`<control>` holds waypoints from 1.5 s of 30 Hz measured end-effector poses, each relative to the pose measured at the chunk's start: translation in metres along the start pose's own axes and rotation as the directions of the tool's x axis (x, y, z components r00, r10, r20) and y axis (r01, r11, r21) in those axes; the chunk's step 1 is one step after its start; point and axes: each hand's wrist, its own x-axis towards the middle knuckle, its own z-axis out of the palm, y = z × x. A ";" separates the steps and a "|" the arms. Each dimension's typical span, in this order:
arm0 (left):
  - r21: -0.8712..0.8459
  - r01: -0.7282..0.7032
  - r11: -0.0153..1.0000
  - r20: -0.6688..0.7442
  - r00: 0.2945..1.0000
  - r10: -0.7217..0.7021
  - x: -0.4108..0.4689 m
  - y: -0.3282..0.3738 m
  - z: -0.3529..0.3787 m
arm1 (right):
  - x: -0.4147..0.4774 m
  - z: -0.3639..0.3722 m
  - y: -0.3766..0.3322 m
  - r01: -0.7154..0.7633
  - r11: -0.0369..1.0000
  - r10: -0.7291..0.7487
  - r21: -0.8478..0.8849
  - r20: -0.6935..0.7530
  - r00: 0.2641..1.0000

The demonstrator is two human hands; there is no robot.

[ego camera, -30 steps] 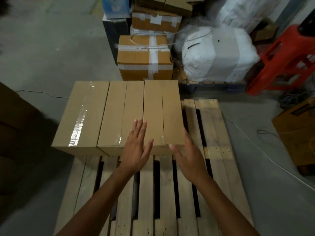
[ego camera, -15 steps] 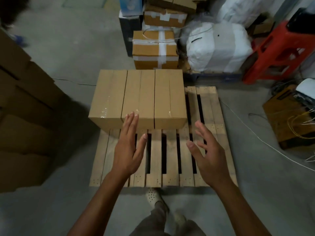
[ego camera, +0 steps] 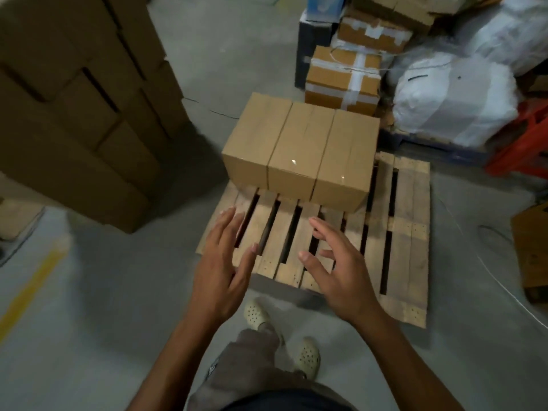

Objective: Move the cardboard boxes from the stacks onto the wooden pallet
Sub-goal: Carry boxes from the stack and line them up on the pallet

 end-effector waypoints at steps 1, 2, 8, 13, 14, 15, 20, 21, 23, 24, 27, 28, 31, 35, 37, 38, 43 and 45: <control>-0.005 0.019 1.000 -0.021 1.000 -0.019 -0.010 -0.008 -0.012 | -0.001 0.009 -0.007 0.019 1.000 -0.018 -0.004 0.014 1.000; -0.009 0.030 0.999 -0.045 0.999 -0.031 -0.019 -0.015 -0.024 | -0.001 0.018 -0.014 0.034 0.999 -0.034 -0.006 0.026 0.999; 0.027 0.089 0.996 -0.169 0.982 -0.083 -0.035 -0.071 -0.111 | 0.021 0.094 -0.055 0.104 0.995 -0.103 0.004 0.128 0.986; 0.070 0.096 0.993 -0.204 0.976 -0.080 -0.020 -0.147 -0.193 | 0.058 0.192 -0.106 0.131 0.990 -0.136 0.050 0.126 0.983; 0.080 0.080 0.994 -0.210 0.976 -0.061 -0.015 -0.163 -0.211 | 0.066 0.212 -0.118 0.139 0.988 -0.146 0.067 0.115 0.983; 0.094 0.064 0.993 -0.216 0.976 -0.042 -0.009 -0.179 -0.230 | 0.076 0.233 -0.130 0.153 0.985 -0.161 0.083 0.106 0.981; 0.154 0.032 0.988 -0.250 0.968 0.008 0.032 -0.233 -0.324 | 0.122 0.311 -0.202 0.203 0.973 -0.217 0.112 0.123 0.969; 0.156 0.009 0.988 -0.260 0.965 0.032 0.041 -0.239 -0.340 | 0.132 0.322 -0.217 0.227 0.967 -0.240 0.114 0.115 0.964; 0.162 -0.046 0.986 -0.278 0.956 0.090 0.062 -0.250 -0.368 | 0.153 0.340 -0.247 0.273 0.956 -0.284 0.113 0.105 0.953; 0.163 -0.067 0.984 -0.287 0.951 0.112 0.075 -0.255 -0.381 | 0.165 0.348 -0.262 0.288 0.951 -0.300 0.115 0.106 0.948; 0.162 -0.097 0.982 -0.316 0.938 0.145 0.114 -0.266 -0.416 | 0.199 0.369 -0.299 0.328 0.938 -0.339 0.113 0.101 0.935; 0.165 -0.111 0.980 -0.330 0.930 0.161 0.130 -0.271 -0.429 | 0.214 0.376 -0.311 0.354 0.930 -0.362 0.101 0.087 0.928; 0.194 -0.149 0.970 -0.348 0.914 0.210 0.171 -0.285 -0.456 | 0.255 0.391 -0.336 0.396 0.913 -0.403 0.097 0.071 0.912; 0.236 -0.156 0.959 -0.367 0.900 0.236 0.241 -0.309 -0.497 | 0.328 0.407 -0.368 0.440 0.891 -0.444 0.115 0.017 0.896; 0.235 -0.145 0.961 -0.397 0.889 0.231 0.282 -0.316 -0.519 | 0.373 0.413 -0.380 0.469 0.877 -0.470 0.100 -0.016 0.882; 0.241 -0.140 0.960 -0.412 0.881 0.232 0.304 -0.319 -0.528 | 0.397 0.415 -0.385 0.478 0.874 -0.477 0.090 -0.031 0.878; 0.249 -0.134 0.959 -0.437 0.868 0.235 0.420 -0.326 -0.566 | 0.522 0.420 -0.414 0.490 0.870 -0.486 0.054 -0.076 0.871; 0.215 -0.136 0.967 -0.453 0.863 0.223 0.465 -0.327 -0.575 | 0.568 0.421 -0.424 0.498 0.866 -0.495 0.037 -0.077 0.866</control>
